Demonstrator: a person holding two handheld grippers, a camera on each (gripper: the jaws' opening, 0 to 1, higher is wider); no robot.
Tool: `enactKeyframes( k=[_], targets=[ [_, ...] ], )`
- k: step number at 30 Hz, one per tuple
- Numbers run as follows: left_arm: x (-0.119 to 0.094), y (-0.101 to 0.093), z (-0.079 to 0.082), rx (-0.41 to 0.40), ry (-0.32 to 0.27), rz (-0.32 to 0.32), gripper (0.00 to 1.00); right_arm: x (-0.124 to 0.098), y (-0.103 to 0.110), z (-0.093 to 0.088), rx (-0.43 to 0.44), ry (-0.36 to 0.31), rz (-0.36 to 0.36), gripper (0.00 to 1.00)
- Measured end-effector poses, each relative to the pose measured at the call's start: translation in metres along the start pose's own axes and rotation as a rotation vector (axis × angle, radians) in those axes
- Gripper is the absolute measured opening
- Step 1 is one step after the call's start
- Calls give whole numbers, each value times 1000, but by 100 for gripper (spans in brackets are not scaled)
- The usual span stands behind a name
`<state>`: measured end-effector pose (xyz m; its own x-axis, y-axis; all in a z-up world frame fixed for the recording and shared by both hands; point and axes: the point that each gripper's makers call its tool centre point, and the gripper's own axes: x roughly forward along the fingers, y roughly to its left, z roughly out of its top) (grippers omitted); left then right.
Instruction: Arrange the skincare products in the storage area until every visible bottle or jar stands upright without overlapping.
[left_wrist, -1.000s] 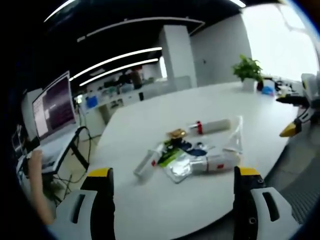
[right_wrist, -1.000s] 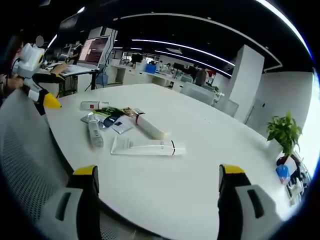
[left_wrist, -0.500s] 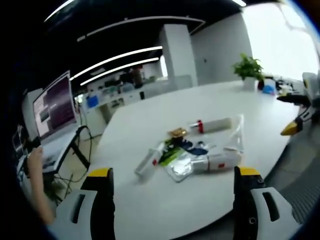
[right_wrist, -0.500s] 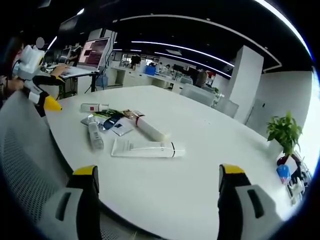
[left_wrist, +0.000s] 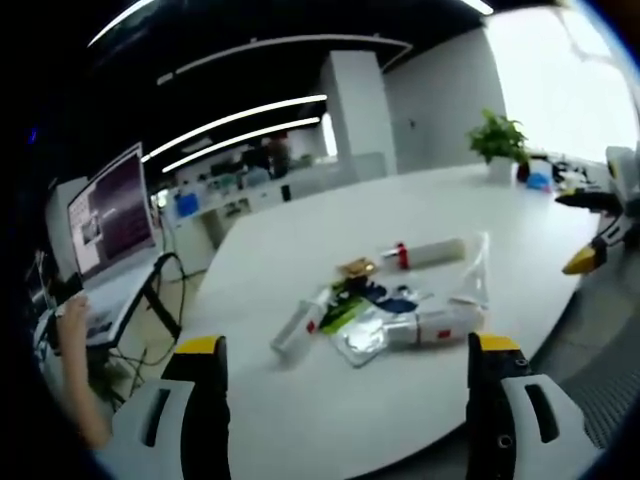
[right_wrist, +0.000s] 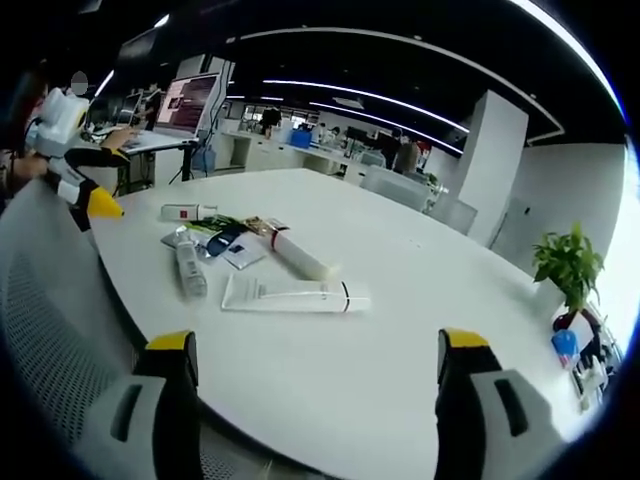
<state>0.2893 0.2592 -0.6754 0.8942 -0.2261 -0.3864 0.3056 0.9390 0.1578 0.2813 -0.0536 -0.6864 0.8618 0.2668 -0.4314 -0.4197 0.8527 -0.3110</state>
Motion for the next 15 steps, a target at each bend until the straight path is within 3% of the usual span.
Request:
enactKeyframes(
  k=[15],
  targets=[
    [-1, 3, 1, 0, -7, 20, 97, 8, -8, -2, -93, 106, 72, 99]
  ],
)
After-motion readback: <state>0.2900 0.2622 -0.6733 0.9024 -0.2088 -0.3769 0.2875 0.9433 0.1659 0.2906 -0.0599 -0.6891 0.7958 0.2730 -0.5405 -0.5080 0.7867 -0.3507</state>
